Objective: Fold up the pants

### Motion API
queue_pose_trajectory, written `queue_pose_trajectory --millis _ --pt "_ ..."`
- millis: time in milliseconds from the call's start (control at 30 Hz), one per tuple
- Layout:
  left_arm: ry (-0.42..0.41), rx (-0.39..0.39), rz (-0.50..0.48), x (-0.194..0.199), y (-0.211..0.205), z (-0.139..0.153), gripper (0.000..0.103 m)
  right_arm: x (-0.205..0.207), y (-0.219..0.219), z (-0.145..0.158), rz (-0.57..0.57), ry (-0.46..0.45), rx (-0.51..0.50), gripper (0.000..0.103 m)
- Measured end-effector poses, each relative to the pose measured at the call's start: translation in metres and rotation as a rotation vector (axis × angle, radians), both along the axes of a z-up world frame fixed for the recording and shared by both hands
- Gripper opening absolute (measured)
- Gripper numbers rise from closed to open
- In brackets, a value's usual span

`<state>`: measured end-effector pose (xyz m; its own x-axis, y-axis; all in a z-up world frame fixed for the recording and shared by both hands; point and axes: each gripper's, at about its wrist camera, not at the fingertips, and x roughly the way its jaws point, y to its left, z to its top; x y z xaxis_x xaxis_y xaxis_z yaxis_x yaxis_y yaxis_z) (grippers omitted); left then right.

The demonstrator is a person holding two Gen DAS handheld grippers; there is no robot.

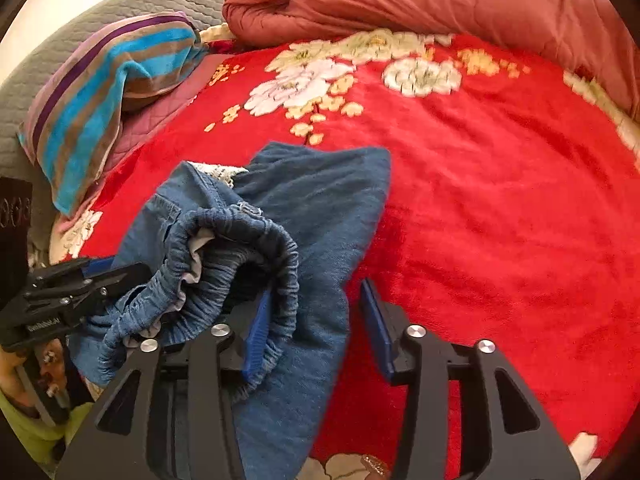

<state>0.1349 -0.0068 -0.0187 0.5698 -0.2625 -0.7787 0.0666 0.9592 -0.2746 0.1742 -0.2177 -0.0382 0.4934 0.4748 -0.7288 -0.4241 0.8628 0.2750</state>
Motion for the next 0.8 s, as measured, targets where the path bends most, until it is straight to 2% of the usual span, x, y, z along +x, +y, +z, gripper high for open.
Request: queue_pose_trajectory --millis 33,100,167,200,300,367,400,533,667,800 --pt "-0.011 -0.003 0.000 -0.003 -0.001 0.004 0.035 -0.007 -0.002 0.008 -0.002 -0.032 0.006 0.050" --pt "-0.039 -0.016 0.000 -0.012 -0.001 0.013 0.047 -0.019 -0.004 0.021 -0.018 -0.093 -0.013 0.066" --pt "-0.066 -0.029 -0.001 -0.021 -0.002 0.022 0.060 -0.037 -0.008 0.041 -0.035 -0.177 -0.017 0.078" --pt "-0.090 -0.028 0.001 -0.029 -0.003 0.030 0.064 -0.046 -0.011 0.050 -0.040 -0.211 -0.008 0.082" --pt "-0.146 -0.006 0.005 -0.049 -0.008 0.048 0.078 -0.069 -0.017 0.071 -0.049 -0.284 0.003 0.085" --pt "-0.182 0.004 0.015 -0.064 -0.009 0.060 0.094 -0.088 -0.021 0.084 -0.056 -0.341 0.001 0.098" --pt "-0.204 0.018 0.023 -0.076 -0.011 0.067 0.093 -0.101 -0.024 0.090 -0.061 -0.376 0.000 0.098" --pt "-0.238 0.061 0.033 -0.106 -0.014 0.078 0.093 -0.132 -0.029 0.098 -0.055 -0.406 -0.008 0.098" --pt "-0.220 0.079 0.047 -0.130 -0.014 0.076 0.093 -0.153 -0.033 0.092 -0.051 -0.361 0.009 0.098" --pt "-0.154 0.064 0.070 -0.141 -0.011 0.058 0.093 -0.164 -0.031 0.077 -0.069 -0.306 -0.034 0.098"
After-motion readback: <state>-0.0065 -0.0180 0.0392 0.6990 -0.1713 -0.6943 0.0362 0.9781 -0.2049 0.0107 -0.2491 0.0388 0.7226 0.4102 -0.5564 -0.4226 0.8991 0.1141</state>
